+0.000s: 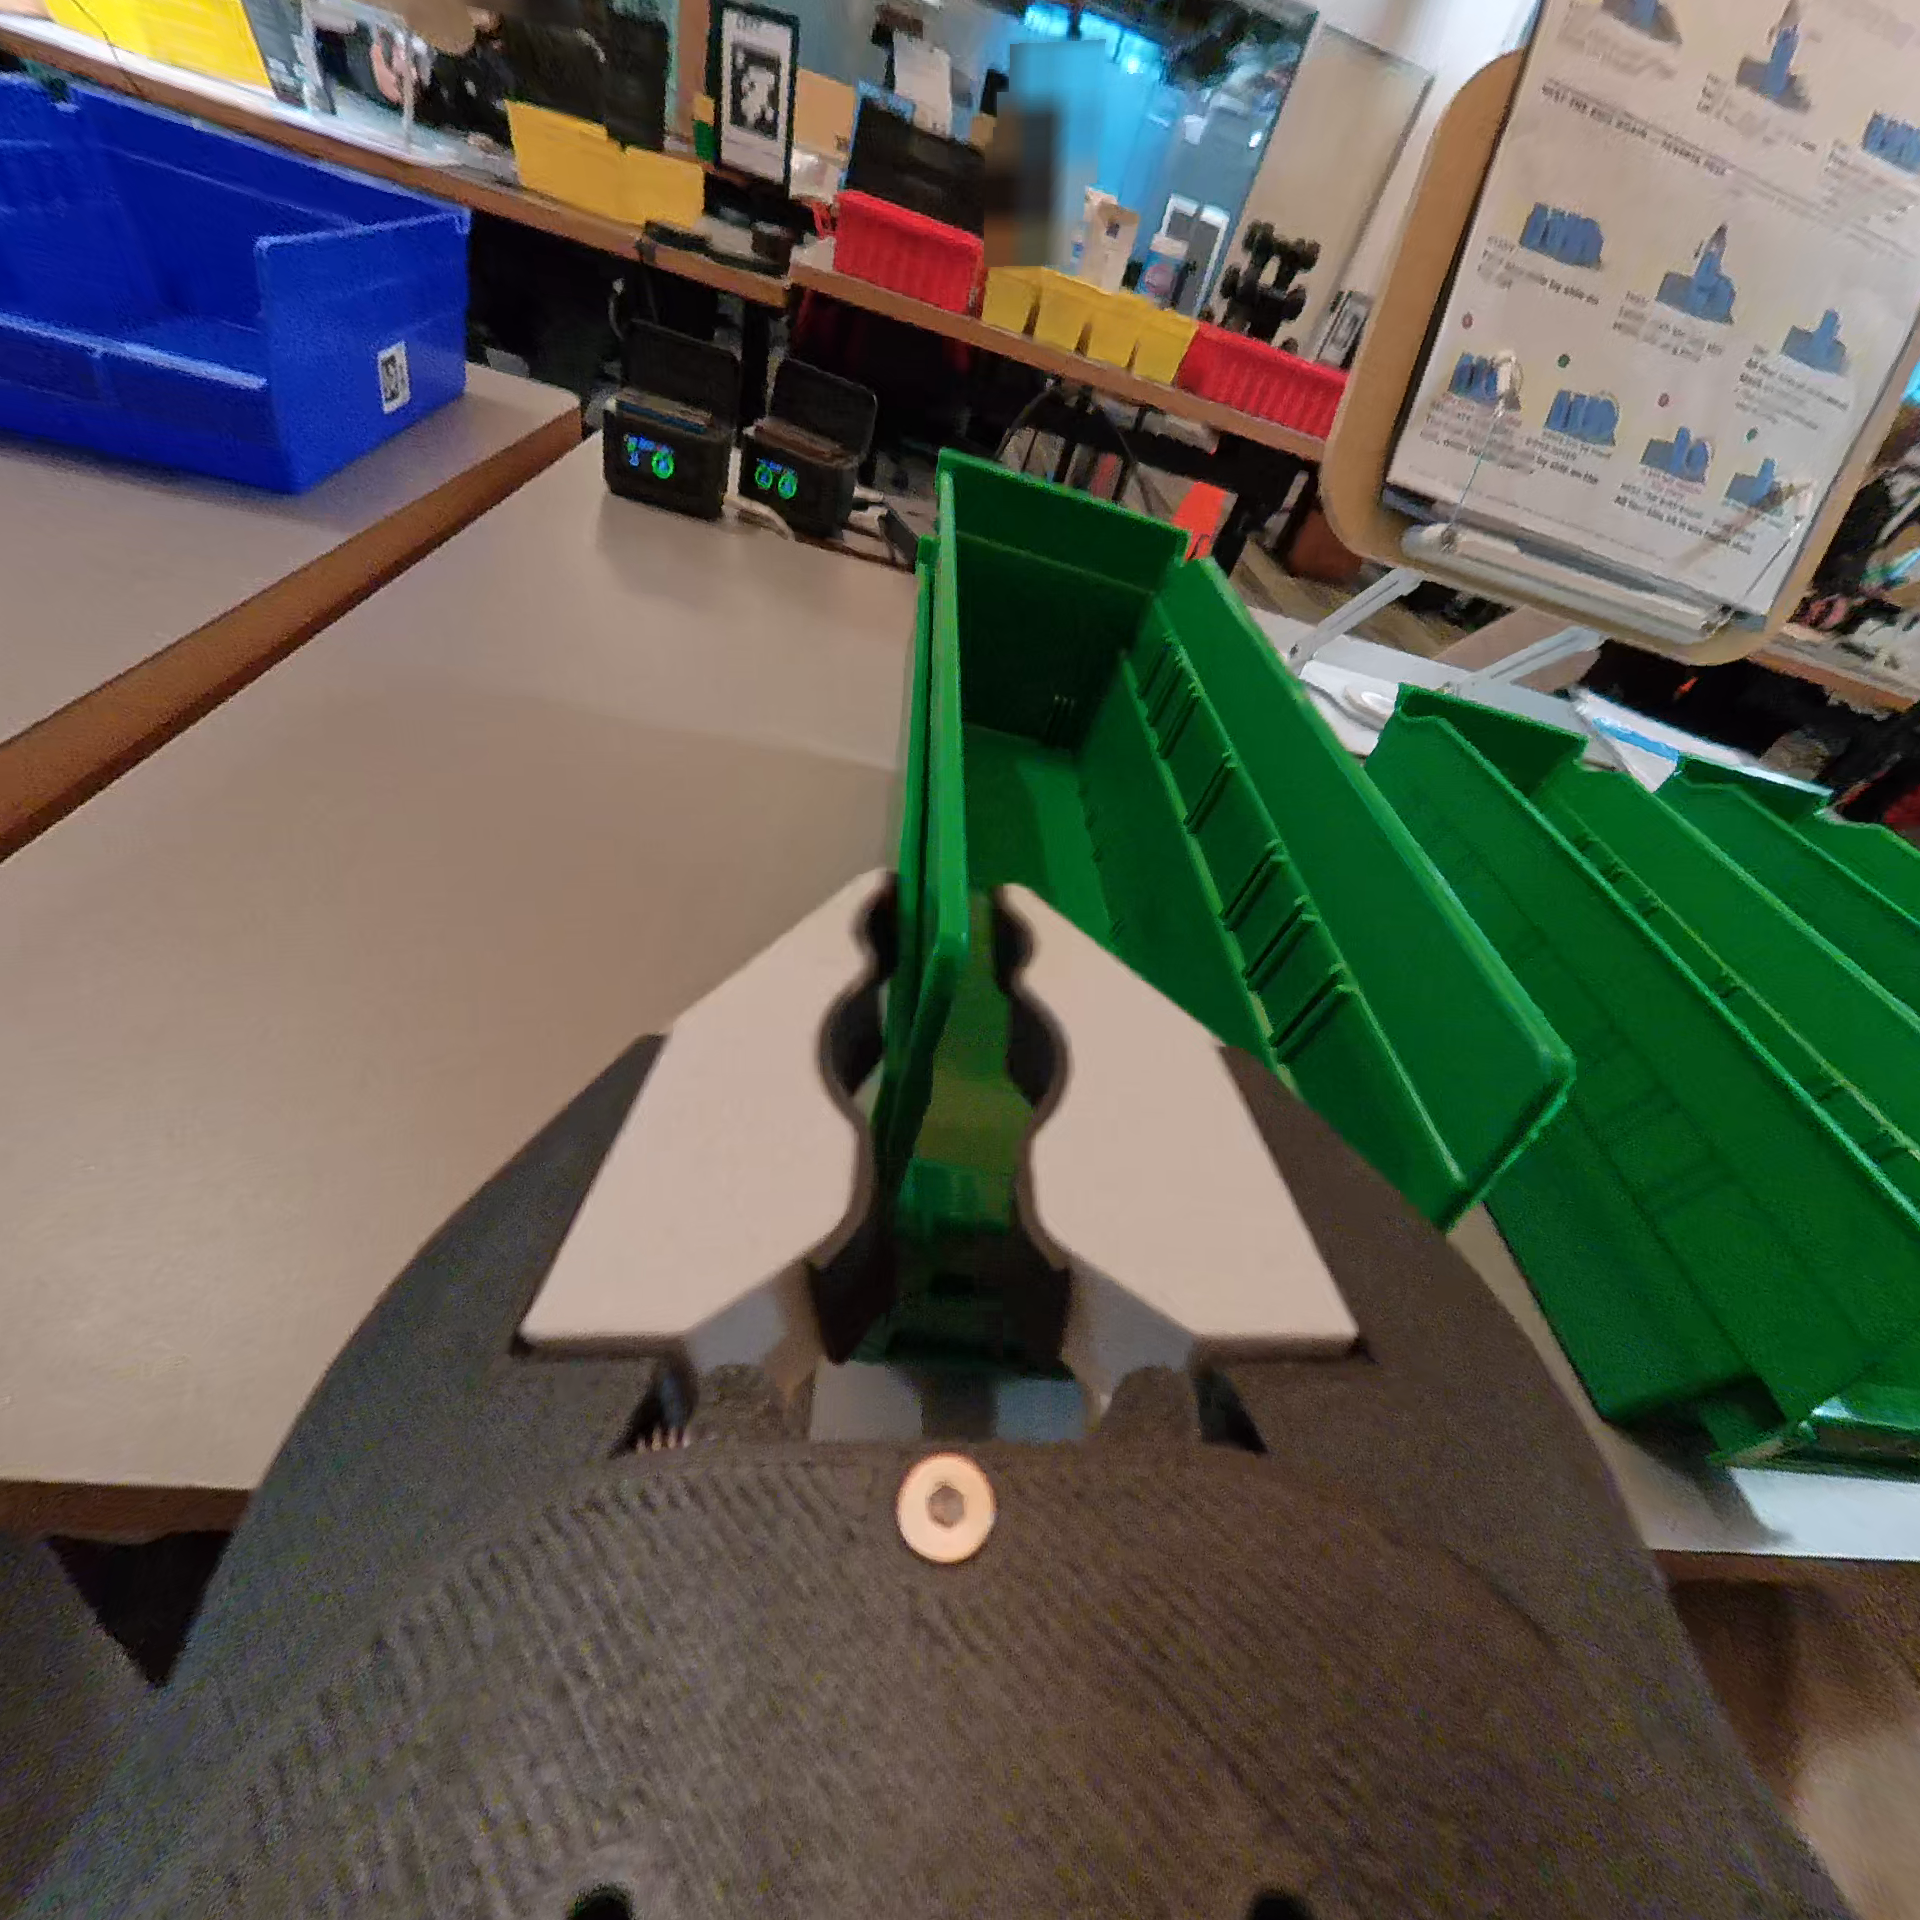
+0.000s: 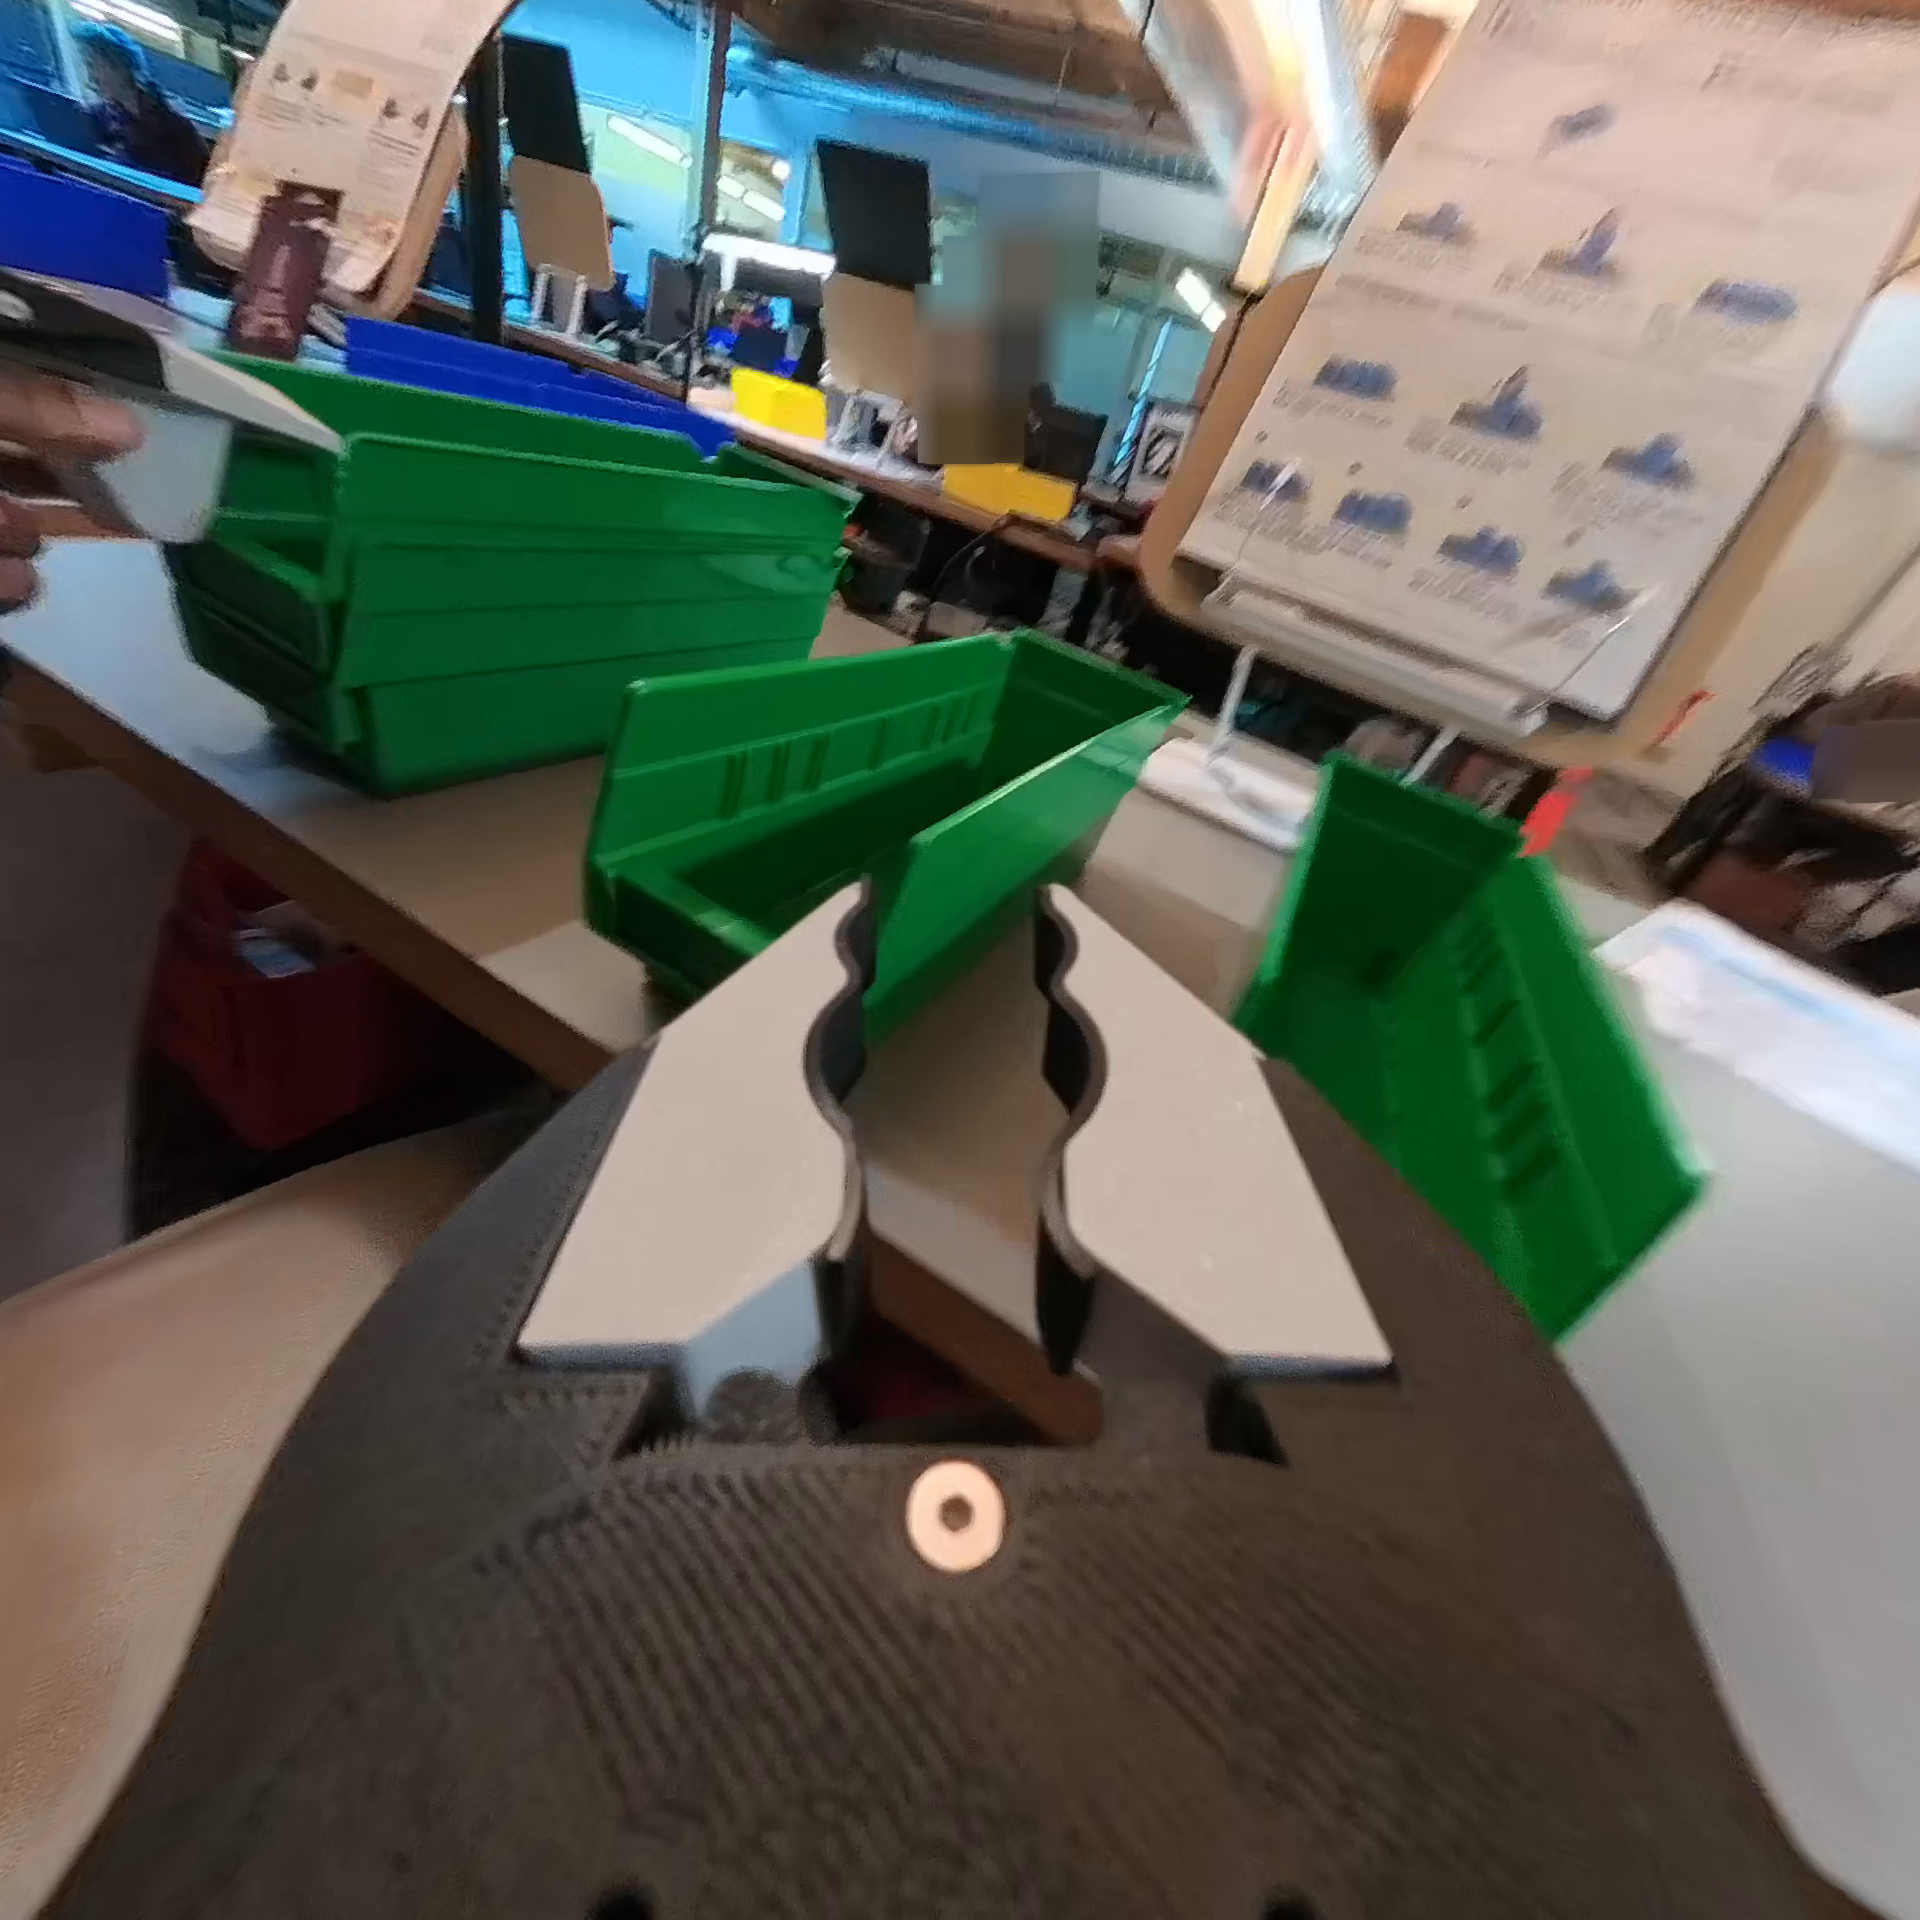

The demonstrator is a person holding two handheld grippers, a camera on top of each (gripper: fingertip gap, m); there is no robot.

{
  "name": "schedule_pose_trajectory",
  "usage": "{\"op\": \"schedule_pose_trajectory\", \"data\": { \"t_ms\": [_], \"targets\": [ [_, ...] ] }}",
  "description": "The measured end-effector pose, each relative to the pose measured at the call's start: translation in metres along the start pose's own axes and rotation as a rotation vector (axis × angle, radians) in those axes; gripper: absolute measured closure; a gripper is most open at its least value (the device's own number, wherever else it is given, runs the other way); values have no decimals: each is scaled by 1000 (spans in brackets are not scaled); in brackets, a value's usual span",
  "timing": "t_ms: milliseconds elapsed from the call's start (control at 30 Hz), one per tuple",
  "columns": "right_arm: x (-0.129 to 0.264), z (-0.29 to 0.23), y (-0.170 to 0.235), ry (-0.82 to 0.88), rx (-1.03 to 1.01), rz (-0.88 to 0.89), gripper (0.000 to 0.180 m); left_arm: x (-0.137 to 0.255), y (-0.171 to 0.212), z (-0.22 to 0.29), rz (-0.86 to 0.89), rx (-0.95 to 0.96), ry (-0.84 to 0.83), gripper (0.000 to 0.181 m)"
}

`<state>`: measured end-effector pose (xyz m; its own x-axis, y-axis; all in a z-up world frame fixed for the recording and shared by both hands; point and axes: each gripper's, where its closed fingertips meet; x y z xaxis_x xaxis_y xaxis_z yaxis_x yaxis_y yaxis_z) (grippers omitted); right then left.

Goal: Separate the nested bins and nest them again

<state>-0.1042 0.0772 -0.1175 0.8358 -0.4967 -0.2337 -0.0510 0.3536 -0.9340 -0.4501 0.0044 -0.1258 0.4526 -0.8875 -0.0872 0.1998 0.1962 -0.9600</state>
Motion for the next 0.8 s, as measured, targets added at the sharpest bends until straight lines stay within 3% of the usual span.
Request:
{"op": "schedule_pose_trajectory", "data": {
  "t_ms": [33, 167, 367, 533, 800],
  "targets": [
    [0, 10, -6, 21, 49, 35, 150, 1, -4, 3, 22, 5, 11, 151],
    [9, 73, -23, 185, 131, 129, 152, 4, -30, 2, 112, -24, -18, 120],
    [28, 163, 29, 426, -64, -53, 139, 18, -72, 29, 282, -64, 0, 117],
    [21, 166, 62, 378, -207, -169, 130, 28, -61, 75, 271, -77, 107, 117],
    [3, 160, 102, 263, -324, -312, 134, 47, -24, 109, 133, 127, 268, 118]
  ]
}}
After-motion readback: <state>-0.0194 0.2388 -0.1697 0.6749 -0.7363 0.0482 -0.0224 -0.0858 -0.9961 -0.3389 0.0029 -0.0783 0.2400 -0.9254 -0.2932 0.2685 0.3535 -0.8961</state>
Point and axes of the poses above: each gripper's, where its closed fingertips meet, x back along the fingers, y out of its underside, z = x × y across the jaws, and after that the axes turned 15 degrees about z, right-handed
